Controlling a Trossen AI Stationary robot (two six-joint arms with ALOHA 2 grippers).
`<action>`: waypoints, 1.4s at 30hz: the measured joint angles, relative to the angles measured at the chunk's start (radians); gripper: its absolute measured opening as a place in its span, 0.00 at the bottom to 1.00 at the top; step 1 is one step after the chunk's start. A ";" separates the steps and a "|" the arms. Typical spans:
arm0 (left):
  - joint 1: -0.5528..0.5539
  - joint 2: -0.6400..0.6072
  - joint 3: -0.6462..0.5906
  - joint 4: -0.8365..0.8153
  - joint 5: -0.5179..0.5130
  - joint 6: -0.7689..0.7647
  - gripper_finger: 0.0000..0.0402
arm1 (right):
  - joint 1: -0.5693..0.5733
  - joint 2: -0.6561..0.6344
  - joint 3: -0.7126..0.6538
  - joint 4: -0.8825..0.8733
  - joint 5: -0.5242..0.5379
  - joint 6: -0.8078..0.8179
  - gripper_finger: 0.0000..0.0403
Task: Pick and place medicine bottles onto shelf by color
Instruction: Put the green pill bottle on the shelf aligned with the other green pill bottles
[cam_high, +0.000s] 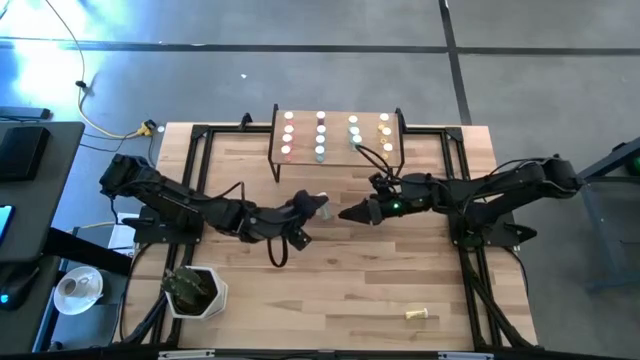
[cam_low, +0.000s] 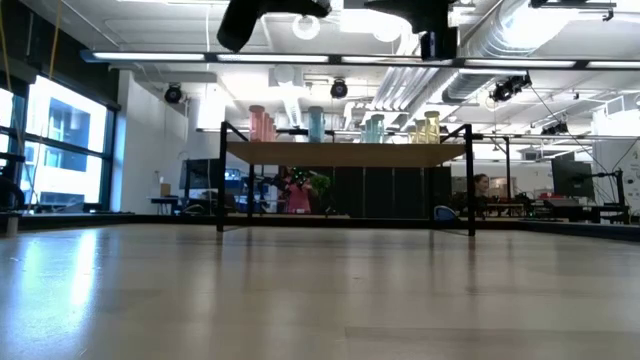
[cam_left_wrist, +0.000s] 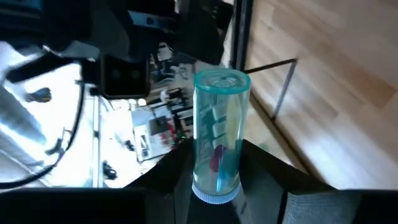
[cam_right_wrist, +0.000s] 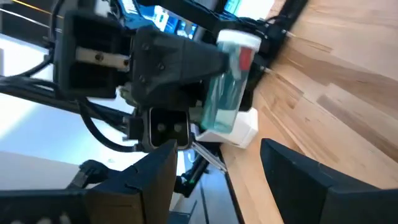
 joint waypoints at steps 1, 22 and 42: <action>-0.004 0.000 0.000 0.010 -0.003 0.016 0.27 | -0.001 0.008 0.000 0.011 0.000 0.000 0.55; -0.019 0.000 0.000 0.059 0.003 0.233 0.27 | -0.016 0.149 0.000 0.257 -0.070 -0.002 0.55; -0.019 0.000 0.000 0.080 0.000 0.309 0.27 | -0.061 0.169 0.000 0.296 -0.146 -0.029 0.34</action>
